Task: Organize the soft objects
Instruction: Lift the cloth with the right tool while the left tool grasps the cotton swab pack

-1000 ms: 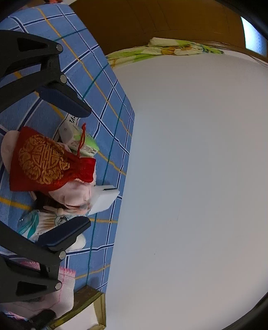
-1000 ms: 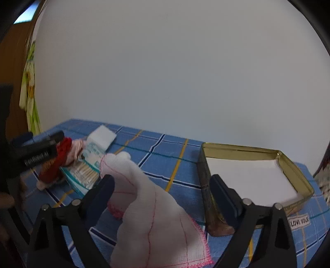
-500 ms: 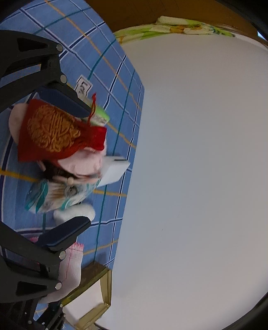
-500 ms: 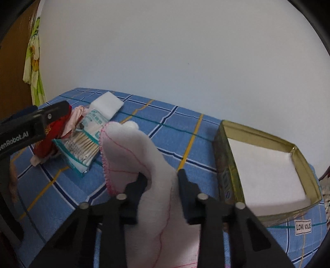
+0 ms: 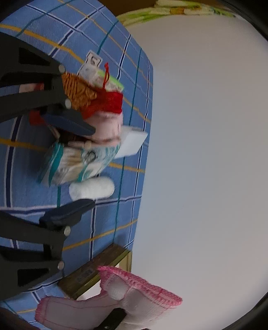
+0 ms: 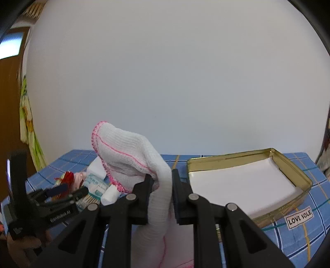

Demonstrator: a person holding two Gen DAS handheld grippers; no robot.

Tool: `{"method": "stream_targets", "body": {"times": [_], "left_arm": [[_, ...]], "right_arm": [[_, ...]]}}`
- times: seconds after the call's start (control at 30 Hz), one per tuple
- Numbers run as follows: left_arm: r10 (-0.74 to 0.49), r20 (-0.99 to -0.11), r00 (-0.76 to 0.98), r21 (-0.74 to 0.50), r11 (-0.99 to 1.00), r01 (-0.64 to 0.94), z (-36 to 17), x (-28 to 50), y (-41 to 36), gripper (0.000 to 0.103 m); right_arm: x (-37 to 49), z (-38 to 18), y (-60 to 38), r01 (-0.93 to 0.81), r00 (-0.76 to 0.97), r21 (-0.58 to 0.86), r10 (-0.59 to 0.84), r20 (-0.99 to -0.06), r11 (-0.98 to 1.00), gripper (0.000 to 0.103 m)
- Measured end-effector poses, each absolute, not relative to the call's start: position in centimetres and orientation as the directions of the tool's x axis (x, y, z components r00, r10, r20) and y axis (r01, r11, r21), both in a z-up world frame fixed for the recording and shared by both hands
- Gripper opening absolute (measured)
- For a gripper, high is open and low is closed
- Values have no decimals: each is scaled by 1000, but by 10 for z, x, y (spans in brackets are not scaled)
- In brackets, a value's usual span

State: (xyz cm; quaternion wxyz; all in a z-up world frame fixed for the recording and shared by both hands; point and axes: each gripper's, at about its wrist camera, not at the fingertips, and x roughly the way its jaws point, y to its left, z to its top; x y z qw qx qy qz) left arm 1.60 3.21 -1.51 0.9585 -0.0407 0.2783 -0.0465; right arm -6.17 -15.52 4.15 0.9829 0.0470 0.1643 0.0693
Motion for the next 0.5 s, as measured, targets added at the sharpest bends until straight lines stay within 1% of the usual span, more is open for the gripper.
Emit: {"method": "stream_targets", "body": {"times": [0.03,0.1,0.13,0.17,0.2,0.23,0.27,0.4,0.5], "left_arm": [[-116,-538,835,-105,992,70,-15,15,29,54],[-122,-583,803,-116,991,67,-21,22,28,49],[-123,-600,790,-125,990,60,-24,26,29,45],[-125,-609,783,-135,989,53,-24,26,31,36],[-131,-619,774,-152,987,46,-26,27,34,32],[-135,-625,769,-158,986,45,-27,29,35,25],[-141,-637,758,-163,985,46,-29,30,35,24],[-160,-700,696,-157,985,69,-40,45,27,24],[-199,-701,684,-209,975,70,-43,53,28,28]], "right_arm": [[-62,41,-158,-115,935,128,151,-320,985,16],[-58,40,-161,-113,929,151,158,-334,982,17],[-57,39,-164,-111,926,168,163,-341,980,17],[-55,38,-163,-108,923,178,165,-346,978,17],[-53,37,-165,-106,920,188,168,-354,976,17],[-49,36,-166,-103,918,196,169,-360,975,17],[-48,36,-167,-99,915,204,170,-365,974,17],[-44,36,-170,-97,905,233,183,-384,968,18],[-43,36,-169,-95,904,229,180,-387,969,19]]}}
